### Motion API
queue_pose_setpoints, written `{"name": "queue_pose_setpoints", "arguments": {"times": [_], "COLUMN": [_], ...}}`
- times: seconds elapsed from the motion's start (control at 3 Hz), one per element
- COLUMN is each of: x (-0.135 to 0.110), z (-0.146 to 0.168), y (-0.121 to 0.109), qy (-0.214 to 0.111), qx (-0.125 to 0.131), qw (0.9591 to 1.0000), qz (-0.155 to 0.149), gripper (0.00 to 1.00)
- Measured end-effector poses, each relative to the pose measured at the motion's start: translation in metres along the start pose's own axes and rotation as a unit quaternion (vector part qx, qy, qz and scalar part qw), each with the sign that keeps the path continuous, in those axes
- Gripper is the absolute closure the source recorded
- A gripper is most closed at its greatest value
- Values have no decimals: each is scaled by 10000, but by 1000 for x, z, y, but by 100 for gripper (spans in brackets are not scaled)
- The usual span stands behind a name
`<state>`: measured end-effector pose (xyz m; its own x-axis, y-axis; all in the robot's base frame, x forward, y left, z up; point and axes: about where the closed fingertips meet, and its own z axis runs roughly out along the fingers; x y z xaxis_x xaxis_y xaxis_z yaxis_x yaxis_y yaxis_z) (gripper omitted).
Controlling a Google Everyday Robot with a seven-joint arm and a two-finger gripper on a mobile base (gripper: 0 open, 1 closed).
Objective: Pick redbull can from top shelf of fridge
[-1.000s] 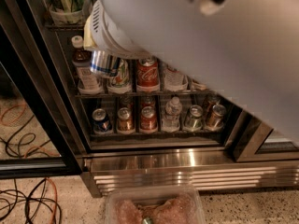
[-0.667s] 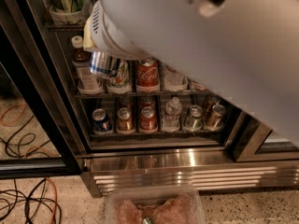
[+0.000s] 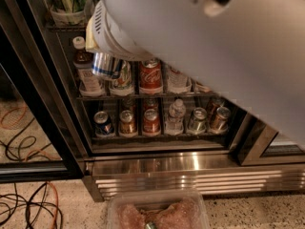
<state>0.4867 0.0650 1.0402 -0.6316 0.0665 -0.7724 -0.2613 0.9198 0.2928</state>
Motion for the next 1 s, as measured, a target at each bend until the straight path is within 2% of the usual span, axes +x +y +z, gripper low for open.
{"name": "queue_pose_setpoints", "arguments": {"times": [1.0], "x": [0], "z": [0], "y": [0], "qy": [0], "qx": [0], "qw": [10000], "qz": [0], "gripper": [100]}}
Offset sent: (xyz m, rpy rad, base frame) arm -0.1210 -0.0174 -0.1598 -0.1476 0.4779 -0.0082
